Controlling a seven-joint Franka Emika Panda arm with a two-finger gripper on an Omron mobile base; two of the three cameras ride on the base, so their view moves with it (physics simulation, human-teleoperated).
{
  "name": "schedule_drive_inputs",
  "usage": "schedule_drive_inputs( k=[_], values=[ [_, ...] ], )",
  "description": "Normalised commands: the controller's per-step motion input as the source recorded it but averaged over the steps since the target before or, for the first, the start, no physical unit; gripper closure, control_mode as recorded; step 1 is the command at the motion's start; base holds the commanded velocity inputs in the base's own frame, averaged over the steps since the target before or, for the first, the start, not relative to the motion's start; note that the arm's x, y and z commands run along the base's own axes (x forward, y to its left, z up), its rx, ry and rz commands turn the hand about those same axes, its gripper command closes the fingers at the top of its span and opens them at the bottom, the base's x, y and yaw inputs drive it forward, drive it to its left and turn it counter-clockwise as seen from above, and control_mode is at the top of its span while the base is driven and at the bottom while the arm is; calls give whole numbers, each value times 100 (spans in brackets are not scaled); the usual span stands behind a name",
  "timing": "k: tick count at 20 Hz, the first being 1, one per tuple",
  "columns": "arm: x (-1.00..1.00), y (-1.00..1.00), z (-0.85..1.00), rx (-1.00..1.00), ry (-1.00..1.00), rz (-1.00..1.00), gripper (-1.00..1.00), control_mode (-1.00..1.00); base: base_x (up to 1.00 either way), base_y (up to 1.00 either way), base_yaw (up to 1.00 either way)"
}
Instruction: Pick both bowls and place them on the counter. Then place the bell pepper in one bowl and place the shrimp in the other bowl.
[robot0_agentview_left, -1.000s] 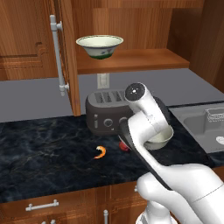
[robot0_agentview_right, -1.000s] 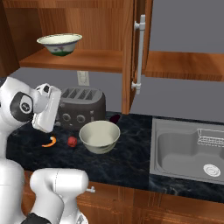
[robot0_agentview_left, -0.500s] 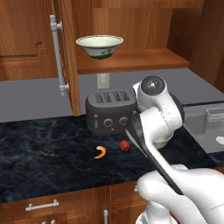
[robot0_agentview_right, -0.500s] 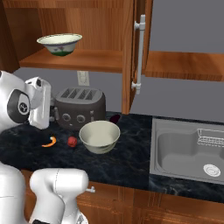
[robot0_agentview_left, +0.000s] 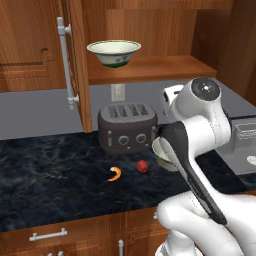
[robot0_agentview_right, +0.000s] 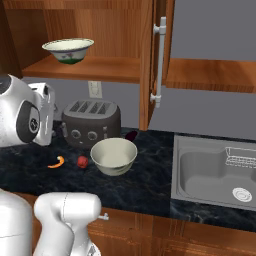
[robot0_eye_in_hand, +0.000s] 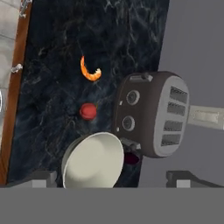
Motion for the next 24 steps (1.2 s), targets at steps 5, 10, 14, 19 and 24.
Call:
schedule_drive_inputs(
  k=[5,10,14,19,24],
  values=[
    [4,1,46,20,0,14,-100,-100,0,0,0],
    [12,2,49,16,0,11,-100,-100,0,0,0],
    [20,10,56,13,0,7,-100,-100,0,0,0],
    [13,21,45,3,0,3,-100,-100,0,0,0],
    [19,18,14,-1,-7,5,-100,-100,0,0,0]
  ],
)
